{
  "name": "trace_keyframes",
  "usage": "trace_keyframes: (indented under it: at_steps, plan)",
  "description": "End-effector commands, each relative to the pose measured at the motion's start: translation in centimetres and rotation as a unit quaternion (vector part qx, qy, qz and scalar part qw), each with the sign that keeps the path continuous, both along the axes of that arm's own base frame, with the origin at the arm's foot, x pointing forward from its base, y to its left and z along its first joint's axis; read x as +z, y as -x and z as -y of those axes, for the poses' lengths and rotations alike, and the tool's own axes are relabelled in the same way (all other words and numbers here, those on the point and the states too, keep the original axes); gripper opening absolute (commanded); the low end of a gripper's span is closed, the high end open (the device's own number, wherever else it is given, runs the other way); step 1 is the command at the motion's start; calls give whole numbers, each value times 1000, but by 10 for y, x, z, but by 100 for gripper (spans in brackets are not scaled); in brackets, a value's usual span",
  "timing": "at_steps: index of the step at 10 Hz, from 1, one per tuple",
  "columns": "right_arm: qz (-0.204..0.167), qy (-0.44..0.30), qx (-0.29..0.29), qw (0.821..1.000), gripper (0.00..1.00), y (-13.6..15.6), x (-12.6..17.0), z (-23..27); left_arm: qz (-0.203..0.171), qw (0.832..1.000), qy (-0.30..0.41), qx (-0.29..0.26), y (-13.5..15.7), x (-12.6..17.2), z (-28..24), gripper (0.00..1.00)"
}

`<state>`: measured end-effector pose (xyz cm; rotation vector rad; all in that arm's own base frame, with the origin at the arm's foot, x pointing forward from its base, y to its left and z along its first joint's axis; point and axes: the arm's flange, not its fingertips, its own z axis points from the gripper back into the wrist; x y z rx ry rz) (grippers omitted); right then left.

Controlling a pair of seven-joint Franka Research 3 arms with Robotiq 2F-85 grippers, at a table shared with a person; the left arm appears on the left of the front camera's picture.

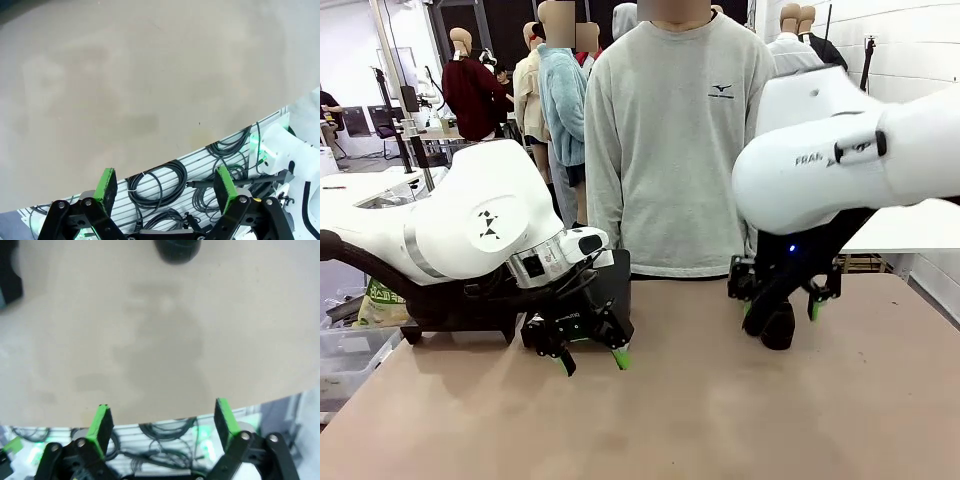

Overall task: Organize the shoes by placing them on the stand.
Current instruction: Pick up one Shoe and place it in the middle of the table.

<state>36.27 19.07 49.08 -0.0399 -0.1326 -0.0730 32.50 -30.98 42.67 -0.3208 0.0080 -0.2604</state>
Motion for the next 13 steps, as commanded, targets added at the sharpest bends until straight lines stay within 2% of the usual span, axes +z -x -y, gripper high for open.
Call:
trace_keyframes:
  at_steps: [1,3,5,7,9,11,12,13]
  plan:
    - [21,9,82,996,100,-45,14,33,-2,1000,7,-2,1,-1,0,100]
    - [37,-19,102,994,100,-98,8,58,-2,1000,7,-2,1,-1,0,100]
    - [27,-51,107,993,100,-140,-16,60,-2,1000,7,-2,1,-1,0,100]
    - [1,-66,105,992,100,-155,-43,49,-2,1000,7,-2,1,-1,0,100]
    - [2,-62,95,994,100,-162,-68,31,-2,1000,7,-2,1,-1,0,100]
    - [17,-34,72,997,100,-171,-84,14,-2,1000,7,-2,1,-1,0,100]
    - [10,-33,77,996,100,-176,-90,9,-2,1000,7,-2,1,-1,0,100]
    - [-4,-53,56,997,100,-179,-90,8,-2,1000,7,-2,1,-1,0,100]
